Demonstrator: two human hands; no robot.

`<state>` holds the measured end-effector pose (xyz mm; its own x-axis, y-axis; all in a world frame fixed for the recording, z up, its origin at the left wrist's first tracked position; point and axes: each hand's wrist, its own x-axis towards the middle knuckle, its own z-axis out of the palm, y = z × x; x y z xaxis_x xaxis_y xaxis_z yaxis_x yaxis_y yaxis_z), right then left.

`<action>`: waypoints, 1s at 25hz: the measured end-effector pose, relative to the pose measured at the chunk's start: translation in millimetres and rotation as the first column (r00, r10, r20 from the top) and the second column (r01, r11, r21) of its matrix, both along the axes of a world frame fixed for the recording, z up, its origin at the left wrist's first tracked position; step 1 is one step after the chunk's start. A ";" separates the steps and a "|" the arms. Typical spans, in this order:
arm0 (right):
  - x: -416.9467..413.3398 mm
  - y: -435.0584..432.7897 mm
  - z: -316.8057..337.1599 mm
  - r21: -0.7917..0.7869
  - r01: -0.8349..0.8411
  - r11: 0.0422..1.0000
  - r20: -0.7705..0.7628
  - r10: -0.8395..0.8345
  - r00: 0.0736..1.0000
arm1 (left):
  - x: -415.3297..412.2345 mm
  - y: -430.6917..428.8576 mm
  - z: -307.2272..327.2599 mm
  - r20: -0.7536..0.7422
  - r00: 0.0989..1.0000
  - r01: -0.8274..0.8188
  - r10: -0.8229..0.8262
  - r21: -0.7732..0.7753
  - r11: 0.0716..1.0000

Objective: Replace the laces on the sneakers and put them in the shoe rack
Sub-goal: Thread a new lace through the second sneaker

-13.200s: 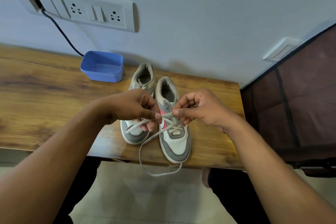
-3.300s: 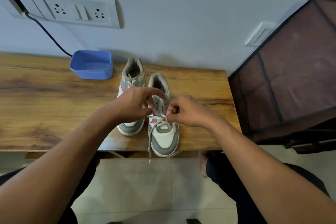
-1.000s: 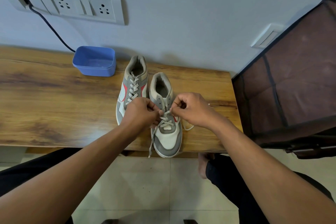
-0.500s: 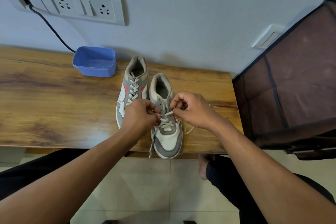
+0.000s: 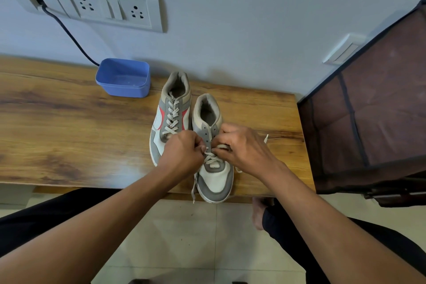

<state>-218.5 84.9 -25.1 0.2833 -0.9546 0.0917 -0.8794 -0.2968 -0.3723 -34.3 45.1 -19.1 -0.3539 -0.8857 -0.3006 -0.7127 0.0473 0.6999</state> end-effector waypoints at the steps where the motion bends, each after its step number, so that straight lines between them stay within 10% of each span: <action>1: 0.7 1.5 -2.5 -0.023 -0.006 1.000 -0.023 0.006 1.000 | 0.4 -1.7 -0.9 -0.004 1.000 -0.006 0.006 0.039 0.999; 13: -0.2 -12.4 -5.4 0.425 0.143 0.894 0.354 -0.310 0.882 | 5.6 -6.1 6.1 -0.101 0.990 -0.077 0.099 0.200 0.977; 25: -3.2 -4.6 9.6 0.295 0.123 0.947 0.285 -0.211 0.935 | 2.7 -1.4 5.3 -0.125 0.976 -0.129 0.181 0.340 0.932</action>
